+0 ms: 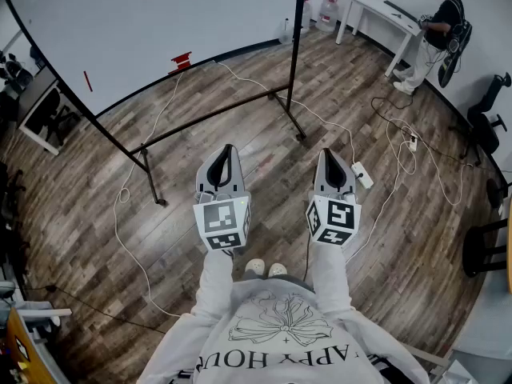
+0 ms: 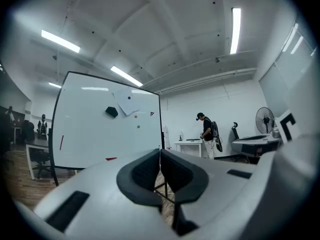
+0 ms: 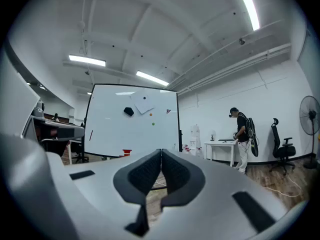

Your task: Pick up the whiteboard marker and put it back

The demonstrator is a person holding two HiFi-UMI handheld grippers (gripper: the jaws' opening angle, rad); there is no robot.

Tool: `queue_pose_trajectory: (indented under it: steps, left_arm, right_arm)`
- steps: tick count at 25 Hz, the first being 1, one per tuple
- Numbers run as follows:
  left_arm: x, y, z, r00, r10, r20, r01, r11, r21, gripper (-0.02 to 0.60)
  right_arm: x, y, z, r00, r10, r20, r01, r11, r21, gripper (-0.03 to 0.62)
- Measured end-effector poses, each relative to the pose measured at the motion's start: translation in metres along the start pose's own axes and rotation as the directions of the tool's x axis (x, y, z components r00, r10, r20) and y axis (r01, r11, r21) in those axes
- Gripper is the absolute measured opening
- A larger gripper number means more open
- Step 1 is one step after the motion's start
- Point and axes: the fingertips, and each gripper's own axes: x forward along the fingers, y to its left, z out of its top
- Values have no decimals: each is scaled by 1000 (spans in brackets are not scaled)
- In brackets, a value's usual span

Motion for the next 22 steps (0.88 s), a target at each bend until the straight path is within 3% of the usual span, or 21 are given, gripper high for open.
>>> queue_pose_trajectory:
  steps: [22]
  left_arm:
    - [21,-36,-13,999,24,-27,-25,1000,-15,8]
  right_arm:
    - [9,-36,-13,1000,27,0,-27,999,21,6]
